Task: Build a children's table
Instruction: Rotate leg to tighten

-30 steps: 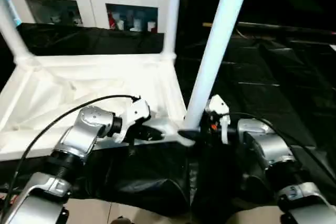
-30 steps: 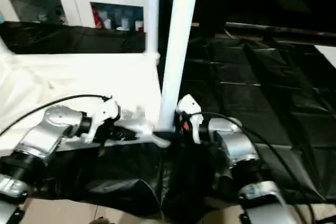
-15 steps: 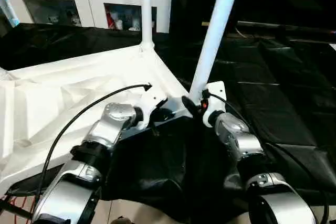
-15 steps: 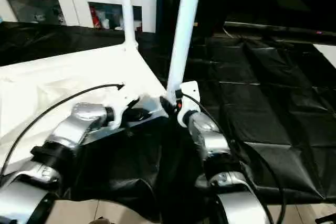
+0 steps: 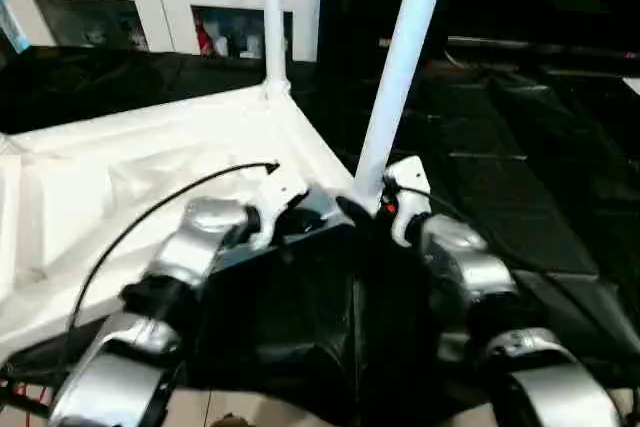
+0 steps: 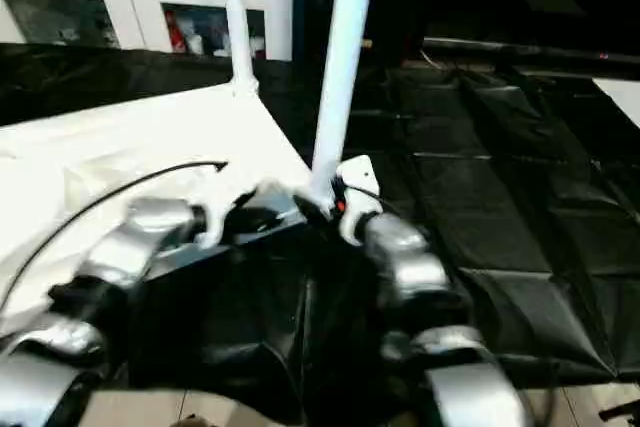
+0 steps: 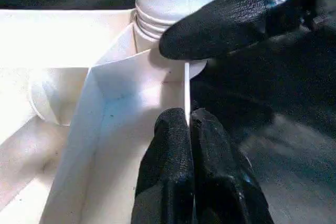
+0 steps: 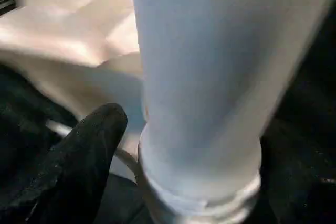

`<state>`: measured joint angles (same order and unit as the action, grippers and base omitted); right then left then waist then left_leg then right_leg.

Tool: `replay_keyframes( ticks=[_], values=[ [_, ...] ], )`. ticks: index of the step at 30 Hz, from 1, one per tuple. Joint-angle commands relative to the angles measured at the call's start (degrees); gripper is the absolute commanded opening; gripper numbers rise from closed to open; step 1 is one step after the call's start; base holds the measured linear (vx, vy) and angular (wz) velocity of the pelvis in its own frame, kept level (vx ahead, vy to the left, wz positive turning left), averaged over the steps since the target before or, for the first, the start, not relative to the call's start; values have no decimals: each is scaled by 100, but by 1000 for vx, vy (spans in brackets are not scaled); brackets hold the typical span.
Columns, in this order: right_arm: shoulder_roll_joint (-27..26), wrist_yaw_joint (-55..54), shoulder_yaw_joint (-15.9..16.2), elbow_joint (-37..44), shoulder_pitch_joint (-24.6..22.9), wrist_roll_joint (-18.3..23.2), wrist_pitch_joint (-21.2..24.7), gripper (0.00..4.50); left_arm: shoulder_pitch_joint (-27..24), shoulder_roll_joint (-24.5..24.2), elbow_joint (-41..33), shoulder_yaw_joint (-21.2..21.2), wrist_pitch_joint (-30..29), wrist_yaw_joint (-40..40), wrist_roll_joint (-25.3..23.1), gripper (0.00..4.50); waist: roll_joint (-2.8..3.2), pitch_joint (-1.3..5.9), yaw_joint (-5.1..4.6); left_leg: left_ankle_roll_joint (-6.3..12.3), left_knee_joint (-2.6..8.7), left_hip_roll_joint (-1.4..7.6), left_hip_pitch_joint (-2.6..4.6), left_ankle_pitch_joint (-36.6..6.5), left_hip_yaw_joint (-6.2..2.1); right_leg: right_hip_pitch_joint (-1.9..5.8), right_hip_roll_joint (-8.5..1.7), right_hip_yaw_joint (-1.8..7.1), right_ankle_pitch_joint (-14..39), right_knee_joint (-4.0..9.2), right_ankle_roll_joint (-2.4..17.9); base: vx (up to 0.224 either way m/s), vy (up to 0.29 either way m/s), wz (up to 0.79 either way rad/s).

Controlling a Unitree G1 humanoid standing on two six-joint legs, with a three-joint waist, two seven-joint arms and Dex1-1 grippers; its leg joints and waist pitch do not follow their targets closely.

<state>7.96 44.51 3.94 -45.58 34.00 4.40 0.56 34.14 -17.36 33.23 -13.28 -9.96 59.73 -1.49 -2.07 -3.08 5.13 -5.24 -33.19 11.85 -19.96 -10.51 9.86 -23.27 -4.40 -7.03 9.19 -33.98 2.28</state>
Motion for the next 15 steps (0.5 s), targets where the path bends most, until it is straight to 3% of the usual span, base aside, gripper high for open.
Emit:
replay_keyframes(
  ticks=[1,5,8,9,15],
  values=[
    [-24,750,428,310,-26,-25,-47,395,-36,153,-288,-217,238,404,281,0,38,378,14,326,370,199,9,-1043,-26,339,-467,383,1656,414,893,0,0,0],
    [379,1607,534,680,-207,167,215,395,-176,-142,-513,-255,167,973,408,0,23,369,57,351,369,203,-3,-1120,-21,368,-463,374,1804,415,850,0,0,0],
    [480,1838,553,741,-236,218,254,395,-231,-221,-624,-262,118,1159,451,0,18,363,50,344,364,197,-5,-1118,-15,345,-463,373,1900,428,840,0,0,0],
    [547,1977,576,821,-277,255,321,370,-267,-283,-687,-273,104,1277,482,0,14,358,54,322,366,194,8,-1152,-19,346,-461,368,2025,446,820,0,0,0],
    [738,2446,655,1128,-448,378,620,318,-389,-515,-898,-324,-46,1730,601,0,17,358,73,321,371,200,5,-1144,-21,330,-451,365,2063,442,784,0,0,0]
  ],
)
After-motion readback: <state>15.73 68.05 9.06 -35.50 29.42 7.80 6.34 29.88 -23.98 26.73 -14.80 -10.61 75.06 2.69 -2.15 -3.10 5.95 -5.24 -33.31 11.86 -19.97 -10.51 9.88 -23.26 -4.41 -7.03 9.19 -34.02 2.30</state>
